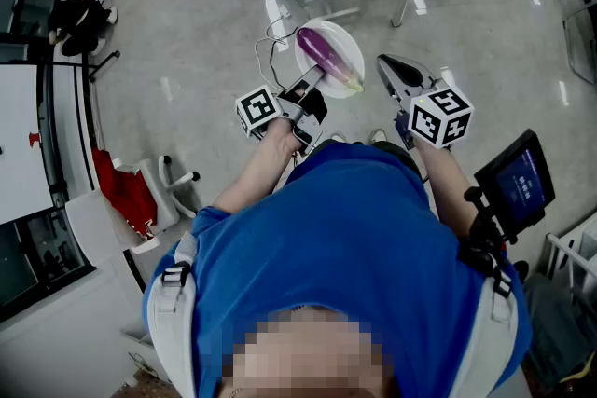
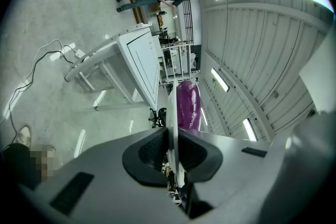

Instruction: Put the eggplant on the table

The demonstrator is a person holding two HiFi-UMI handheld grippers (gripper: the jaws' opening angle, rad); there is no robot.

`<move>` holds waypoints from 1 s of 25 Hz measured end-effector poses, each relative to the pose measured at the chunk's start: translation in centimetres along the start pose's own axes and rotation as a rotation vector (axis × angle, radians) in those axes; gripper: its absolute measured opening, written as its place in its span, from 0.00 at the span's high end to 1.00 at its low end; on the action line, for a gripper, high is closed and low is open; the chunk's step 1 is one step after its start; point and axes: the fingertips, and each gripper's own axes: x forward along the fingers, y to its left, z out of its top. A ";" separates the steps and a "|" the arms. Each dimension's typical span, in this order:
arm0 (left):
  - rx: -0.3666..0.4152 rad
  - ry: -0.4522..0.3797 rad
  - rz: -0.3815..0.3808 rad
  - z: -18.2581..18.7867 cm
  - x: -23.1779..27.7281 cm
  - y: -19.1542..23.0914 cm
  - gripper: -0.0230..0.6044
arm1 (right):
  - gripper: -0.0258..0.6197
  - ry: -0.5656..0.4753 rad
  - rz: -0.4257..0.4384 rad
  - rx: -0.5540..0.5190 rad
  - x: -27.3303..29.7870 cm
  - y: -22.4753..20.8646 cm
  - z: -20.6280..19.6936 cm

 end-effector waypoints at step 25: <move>-0.009 0.076 -0.050 0.0 0.5 -0.6 0.91 | 0.96 -0.063 -0.114 -0.078 -1.1 0.7 0.2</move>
